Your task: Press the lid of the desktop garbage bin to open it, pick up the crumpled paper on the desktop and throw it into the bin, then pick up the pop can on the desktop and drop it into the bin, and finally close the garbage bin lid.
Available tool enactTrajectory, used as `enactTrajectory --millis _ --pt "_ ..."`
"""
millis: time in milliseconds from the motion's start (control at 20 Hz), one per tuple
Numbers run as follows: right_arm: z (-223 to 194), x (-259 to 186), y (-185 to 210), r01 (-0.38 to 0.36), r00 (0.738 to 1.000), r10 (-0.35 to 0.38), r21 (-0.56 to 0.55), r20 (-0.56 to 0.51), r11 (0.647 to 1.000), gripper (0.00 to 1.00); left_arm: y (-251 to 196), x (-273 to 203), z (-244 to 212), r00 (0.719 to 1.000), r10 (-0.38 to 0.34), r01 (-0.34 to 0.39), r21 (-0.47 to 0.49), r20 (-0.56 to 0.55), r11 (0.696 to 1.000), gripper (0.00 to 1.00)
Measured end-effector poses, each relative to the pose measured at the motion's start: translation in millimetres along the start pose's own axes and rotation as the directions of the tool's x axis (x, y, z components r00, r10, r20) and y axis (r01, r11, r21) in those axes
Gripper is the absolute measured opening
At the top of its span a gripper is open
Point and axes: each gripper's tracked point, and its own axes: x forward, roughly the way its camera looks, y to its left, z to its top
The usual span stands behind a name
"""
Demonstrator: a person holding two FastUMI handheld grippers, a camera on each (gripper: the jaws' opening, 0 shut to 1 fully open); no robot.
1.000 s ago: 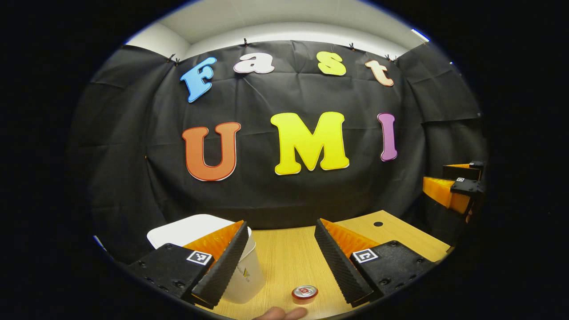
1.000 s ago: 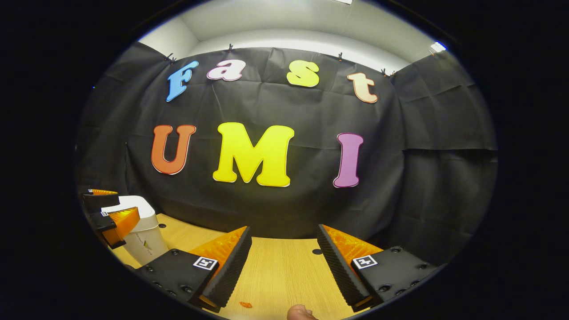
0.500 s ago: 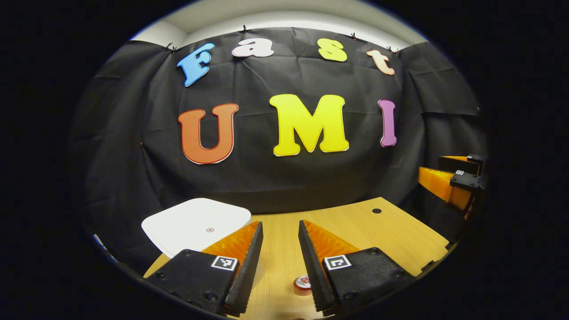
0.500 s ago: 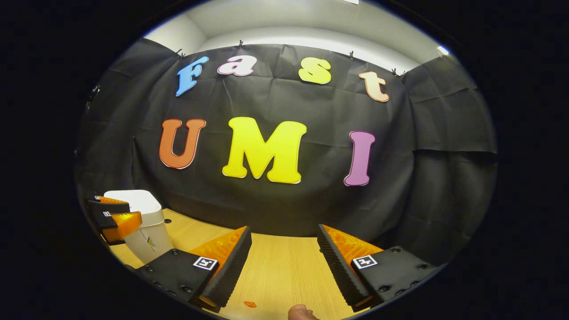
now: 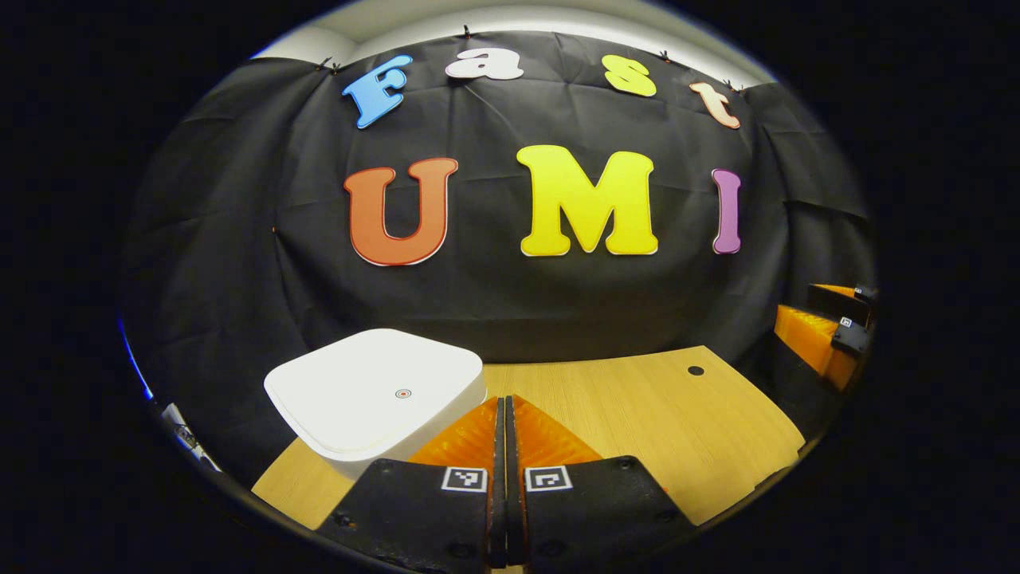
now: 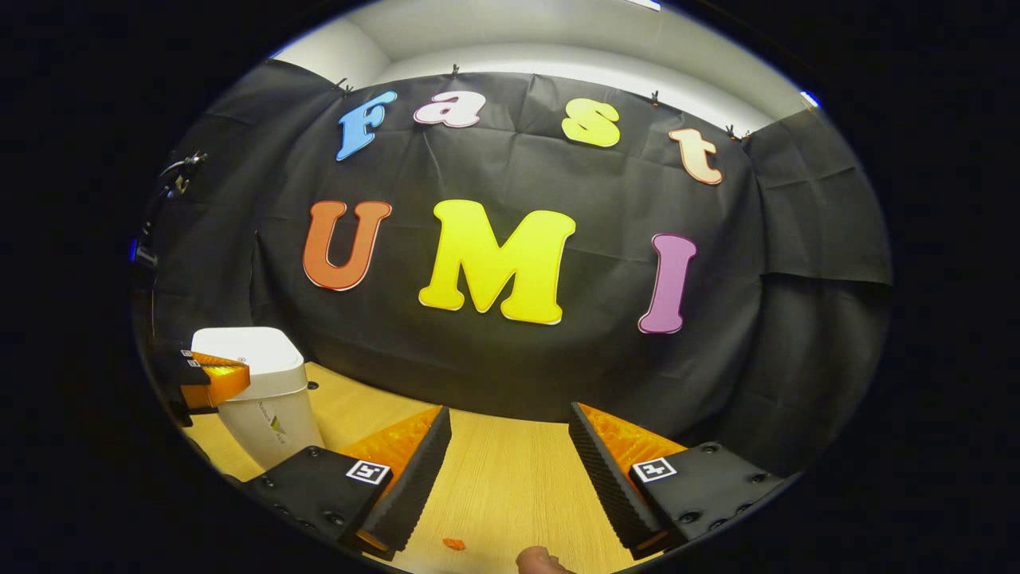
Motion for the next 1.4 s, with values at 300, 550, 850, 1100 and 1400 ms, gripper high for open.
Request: enactTrajectory --millis 300,550,850,1100,1400 --pt "-1 7 7 -0.023 1.000 0.023 -0.001 -0.006 1.000 0.94 47 24 8 0.991 0.128 -0.131 -0.074 -0.050 0.989 0.03" --pt "-10 14 11 -0.044 0.999 0.044 -0.007 -0.026 0.999 0.94 80 42 -4 0.967 0.216 -0.231 -0.107 -0.132 0.967 0.03" --pt "-16 21 17 -0.068 0.997 0.067 -0.008 -0.043 0.998 0.94 84 48 -11 0.956 0.233 -0.251 -0.093 -0.177 0.963 0.03" --pt "-20 25 16 -0.075 0.996 0.075 -0.003 -0.055 0.997 0.94 83 46 -15 0.955 0.232 -0.260 -0.145 -0.184 0.955 0.04" --pt "-22 22 14 -0.074 0.995 0.075 0.006 -0.062 0.997 0.94 82 44 -1 0.966 0.223 -0.242 -0.146 -0.133 0.959 0.03"
